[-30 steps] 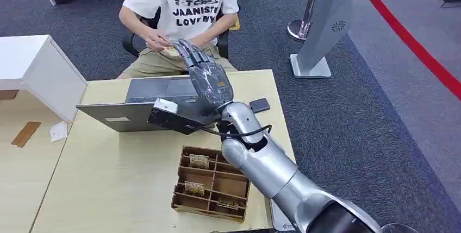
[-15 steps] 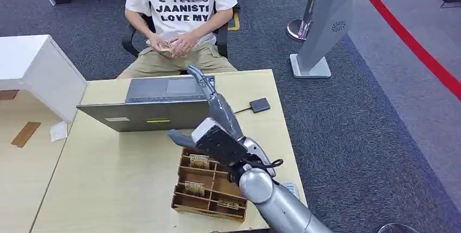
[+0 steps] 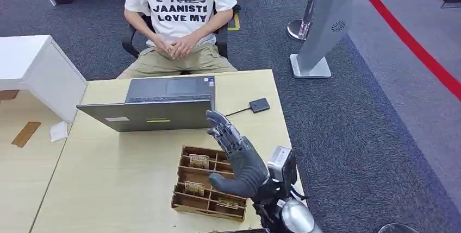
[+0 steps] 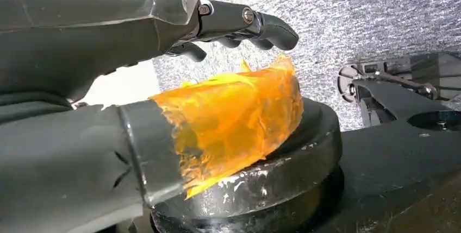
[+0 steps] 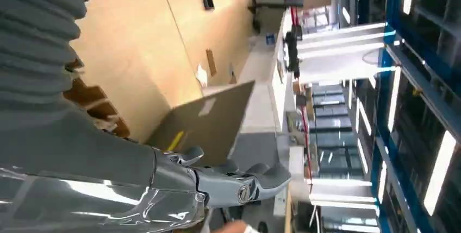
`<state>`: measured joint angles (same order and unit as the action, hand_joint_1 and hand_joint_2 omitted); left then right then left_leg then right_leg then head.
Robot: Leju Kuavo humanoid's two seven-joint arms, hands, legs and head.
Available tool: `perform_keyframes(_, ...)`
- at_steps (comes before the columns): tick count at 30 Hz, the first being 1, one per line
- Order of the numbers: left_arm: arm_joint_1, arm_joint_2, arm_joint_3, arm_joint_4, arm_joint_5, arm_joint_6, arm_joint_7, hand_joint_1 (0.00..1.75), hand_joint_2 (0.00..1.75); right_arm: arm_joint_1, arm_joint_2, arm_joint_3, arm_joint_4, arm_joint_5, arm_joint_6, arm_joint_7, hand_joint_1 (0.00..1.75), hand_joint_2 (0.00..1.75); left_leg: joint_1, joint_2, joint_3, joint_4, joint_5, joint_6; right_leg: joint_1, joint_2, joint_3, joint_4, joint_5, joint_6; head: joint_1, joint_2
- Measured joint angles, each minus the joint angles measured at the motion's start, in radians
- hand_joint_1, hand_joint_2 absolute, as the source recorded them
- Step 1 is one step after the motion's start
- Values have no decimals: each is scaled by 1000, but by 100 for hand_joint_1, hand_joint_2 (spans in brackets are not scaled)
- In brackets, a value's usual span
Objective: Pass the card to the sensor for recognition and then transmit it.
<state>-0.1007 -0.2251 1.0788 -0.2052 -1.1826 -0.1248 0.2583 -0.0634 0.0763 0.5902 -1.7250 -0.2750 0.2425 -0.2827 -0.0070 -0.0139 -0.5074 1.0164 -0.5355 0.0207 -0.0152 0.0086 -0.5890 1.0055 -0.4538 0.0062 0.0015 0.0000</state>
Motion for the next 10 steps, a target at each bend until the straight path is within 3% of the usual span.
perform_keyframes(10,0,1,13,0,1,-1,0,0,0,107,-68,-26,-14,-105,271,-35,0,0,0,0,0,0,0,0,0,0,0,0,0,0,0,0)
